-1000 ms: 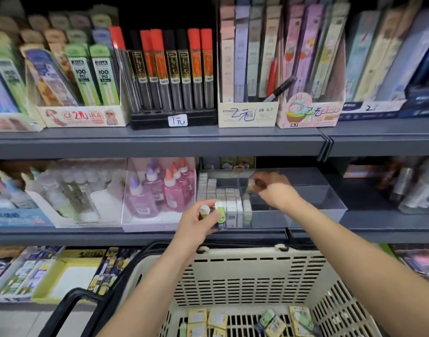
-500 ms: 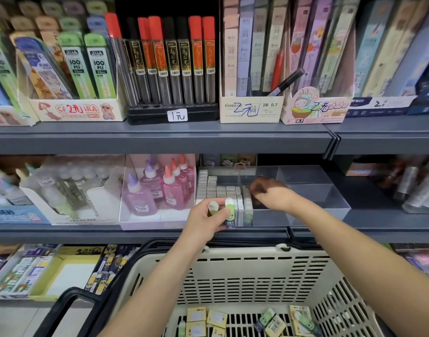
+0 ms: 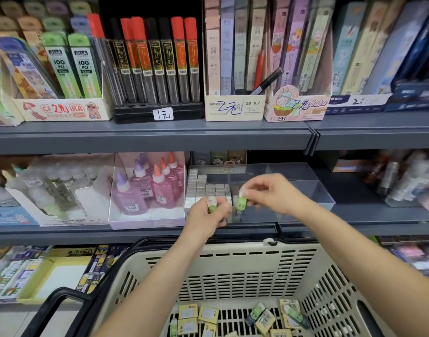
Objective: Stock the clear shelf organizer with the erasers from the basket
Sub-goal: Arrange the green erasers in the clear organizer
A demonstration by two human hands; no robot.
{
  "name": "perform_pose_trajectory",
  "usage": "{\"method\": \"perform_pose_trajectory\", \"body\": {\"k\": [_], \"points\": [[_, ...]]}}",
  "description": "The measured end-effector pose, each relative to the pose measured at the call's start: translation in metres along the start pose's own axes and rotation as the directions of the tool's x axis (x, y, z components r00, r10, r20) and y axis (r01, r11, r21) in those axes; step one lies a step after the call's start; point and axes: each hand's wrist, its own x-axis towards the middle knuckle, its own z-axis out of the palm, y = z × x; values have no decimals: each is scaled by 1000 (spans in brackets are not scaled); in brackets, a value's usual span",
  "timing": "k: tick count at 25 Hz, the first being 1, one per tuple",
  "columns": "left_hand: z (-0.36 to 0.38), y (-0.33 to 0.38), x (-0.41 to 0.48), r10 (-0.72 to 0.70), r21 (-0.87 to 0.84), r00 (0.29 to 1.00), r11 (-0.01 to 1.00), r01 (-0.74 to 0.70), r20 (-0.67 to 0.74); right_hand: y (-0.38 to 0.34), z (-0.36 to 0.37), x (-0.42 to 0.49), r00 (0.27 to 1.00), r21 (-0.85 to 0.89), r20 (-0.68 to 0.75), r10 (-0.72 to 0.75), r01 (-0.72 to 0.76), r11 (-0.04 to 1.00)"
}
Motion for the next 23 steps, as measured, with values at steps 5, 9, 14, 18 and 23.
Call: {"method": "perform_pose_trajectory", "body": {"k": [5,9,14,18,23], "points": [[-9,-1,0,-47,-82,995,996,40,-86,11,-19,15,982,-340,-189,-3,-62,938],[-12,-3,-5,-6,-43,999,999,4,-49,20,-10,21,997,-392,-71,29,-55,918],[-11,0,-6,3,-77,998,997,-8,-60,21,-5,40,969,-392,-246,18,-117,912],[-14,1,-8,-12,-95,997,995,5,-76,22,2,51,946,-283,-318,59,-154,947],[-17,0,-9,-39,-89,997,995,33,-62,23,-3,48,956,-312,-287,61,-153,938]]}}
